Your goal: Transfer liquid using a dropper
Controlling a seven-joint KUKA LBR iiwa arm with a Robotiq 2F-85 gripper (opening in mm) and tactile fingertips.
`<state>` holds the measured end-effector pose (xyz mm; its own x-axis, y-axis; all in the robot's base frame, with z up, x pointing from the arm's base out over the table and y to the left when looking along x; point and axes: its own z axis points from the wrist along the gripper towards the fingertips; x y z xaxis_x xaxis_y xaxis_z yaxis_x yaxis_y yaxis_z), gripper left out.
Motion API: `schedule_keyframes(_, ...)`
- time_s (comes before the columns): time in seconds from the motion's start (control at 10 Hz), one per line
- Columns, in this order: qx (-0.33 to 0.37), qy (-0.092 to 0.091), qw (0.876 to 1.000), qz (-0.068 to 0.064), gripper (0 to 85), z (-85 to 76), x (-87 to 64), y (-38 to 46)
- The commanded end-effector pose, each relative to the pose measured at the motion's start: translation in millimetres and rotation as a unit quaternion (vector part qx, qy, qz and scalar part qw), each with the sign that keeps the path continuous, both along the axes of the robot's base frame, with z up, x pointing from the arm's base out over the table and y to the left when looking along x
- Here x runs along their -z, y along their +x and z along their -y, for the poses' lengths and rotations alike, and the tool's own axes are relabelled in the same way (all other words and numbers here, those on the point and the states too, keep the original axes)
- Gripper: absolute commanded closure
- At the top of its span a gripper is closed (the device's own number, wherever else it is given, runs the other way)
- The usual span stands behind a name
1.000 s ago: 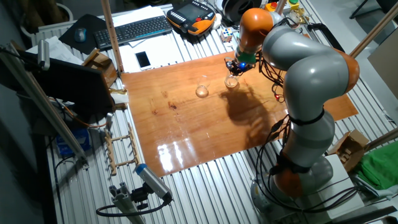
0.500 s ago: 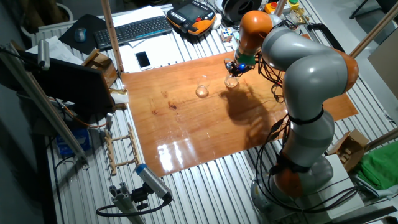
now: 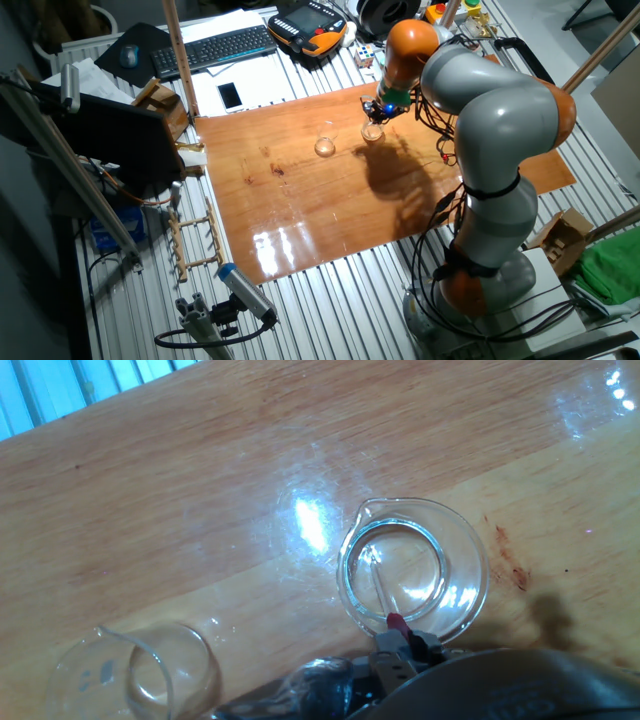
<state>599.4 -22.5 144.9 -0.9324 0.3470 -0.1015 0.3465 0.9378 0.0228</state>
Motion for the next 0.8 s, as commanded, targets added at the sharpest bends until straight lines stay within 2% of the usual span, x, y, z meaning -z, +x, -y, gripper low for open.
schedule_keyframes(0.0, -0.002, 0.000, 1.000, 0.000, 84.0, 0.0, 0.7, 0.0)
schedule_keyframes(0.7, -0.005, 0.003, 1.000, 0.001, 83.3, -0.2, 2.9, -0.2)
